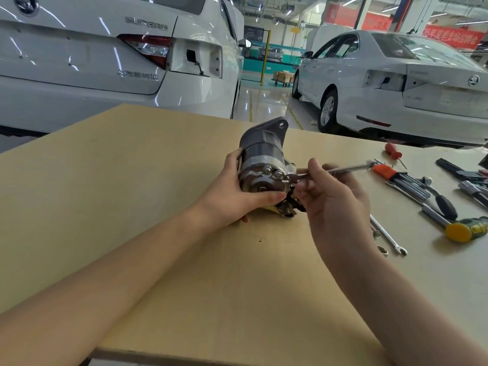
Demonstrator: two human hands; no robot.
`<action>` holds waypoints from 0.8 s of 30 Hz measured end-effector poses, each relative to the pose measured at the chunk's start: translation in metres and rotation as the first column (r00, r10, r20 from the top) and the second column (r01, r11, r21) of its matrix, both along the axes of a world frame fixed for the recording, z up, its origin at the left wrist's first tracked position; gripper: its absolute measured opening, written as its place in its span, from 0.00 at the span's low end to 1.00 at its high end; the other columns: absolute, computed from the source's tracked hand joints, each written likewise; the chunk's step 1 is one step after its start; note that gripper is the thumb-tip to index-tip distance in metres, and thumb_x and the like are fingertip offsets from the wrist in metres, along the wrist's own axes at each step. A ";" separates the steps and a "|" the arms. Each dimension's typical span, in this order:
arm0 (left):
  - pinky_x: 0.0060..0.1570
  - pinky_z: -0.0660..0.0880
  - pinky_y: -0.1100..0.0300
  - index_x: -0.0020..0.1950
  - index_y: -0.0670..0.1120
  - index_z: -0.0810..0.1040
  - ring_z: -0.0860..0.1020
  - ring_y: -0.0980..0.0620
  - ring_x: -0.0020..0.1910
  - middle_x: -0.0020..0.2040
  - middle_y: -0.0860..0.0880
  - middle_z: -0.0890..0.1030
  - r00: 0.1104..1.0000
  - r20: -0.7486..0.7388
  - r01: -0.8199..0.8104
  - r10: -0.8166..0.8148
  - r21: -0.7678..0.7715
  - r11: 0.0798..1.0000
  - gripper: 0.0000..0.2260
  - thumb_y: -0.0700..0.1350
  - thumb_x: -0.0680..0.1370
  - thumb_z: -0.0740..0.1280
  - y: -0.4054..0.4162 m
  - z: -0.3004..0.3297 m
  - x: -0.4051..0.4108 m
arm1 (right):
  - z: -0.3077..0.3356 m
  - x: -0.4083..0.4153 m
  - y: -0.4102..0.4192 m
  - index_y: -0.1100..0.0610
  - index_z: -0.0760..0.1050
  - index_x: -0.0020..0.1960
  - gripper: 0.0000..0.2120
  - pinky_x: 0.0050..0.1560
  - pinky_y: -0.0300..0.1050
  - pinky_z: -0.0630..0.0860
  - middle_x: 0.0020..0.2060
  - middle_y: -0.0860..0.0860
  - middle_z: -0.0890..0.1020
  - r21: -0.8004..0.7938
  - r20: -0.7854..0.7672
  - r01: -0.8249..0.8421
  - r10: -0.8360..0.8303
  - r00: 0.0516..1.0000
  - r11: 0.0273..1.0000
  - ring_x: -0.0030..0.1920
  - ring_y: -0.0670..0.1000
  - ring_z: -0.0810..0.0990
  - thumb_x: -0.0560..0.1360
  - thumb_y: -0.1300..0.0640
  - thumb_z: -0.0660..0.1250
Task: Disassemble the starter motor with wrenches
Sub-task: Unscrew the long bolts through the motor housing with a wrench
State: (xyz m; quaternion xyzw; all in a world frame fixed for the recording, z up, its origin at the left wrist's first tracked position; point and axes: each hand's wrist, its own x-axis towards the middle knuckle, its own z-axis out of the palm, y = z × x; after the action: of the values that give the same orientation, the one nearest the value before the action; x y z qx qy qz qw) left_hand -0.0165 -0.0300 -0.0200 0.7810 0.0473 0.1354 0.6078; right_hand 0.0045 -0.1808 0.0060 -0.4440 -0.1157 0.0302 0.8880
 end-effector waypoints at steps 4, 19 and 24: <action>0.26 0.74 0.62 0.78 0.54 0.50 0.82 0.61 0.45 0.59 0.54 0.77 1.000 -0.016 0.001 -0.002 -0.036 0.999 0.52 0.48 0.64 0.80 -0.002 0.003 -0.001 | -0.005 0.004 0.004 0.62 0.69 0.51 0.08 0.32 0.37 0.78 0.29 0.54 0.80 0.074 -0.103 -0.096 0.103 0.989 0.993 0.27 0.47 0.80 0.75 0.66 0.67; 0.29 0.76 0.59 0.78 0.55 0.52 0.80 0.56 0.52 0.60 0.52 0.77 0.999 -0.012 0.048 -0.050 -0.089 0.995 0.49 0.58 0.63 0.74 -0.003 0.009 -0.007 | -0.004 0.005 0.002 0.62 0.71 0.48 0.05 0.35 0.39 0.78 0.31 0.55 0.81 0.031 -0.071 -0.097 0.099 0.993 0.995 0.30 0.49 0.81 0.75 0.65 0.67; 0.29 0.76 0.58 0.78 0.54 0.51 0.79 0.53 0.54 0.61 0.50 0.76 0.998 0.001 0.057 -0.057 -0.100 0.993 0.50 0.60 0.62 0.73 -0.002 0.006 -0.004 | -0.004 0.003 0.001 0.63 0.71 0.47 0.05 0.36 0.39 0.79 0.31 0.54 0.81 0.024 -0.057 -0.089 0.091 0.994 0.996 0.31 0.50 0.82 0.75 0.65 0.67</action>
State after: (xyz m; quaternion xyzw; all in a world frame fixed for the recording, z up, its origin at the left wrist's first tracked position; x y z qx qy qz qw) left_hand -0.0207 -0.0318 -0.0139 0.7508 0.0323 0.1150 0.6496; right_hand 0.0075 -0.1802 0.0022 -0.4276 -0.1099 0.0819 0.8935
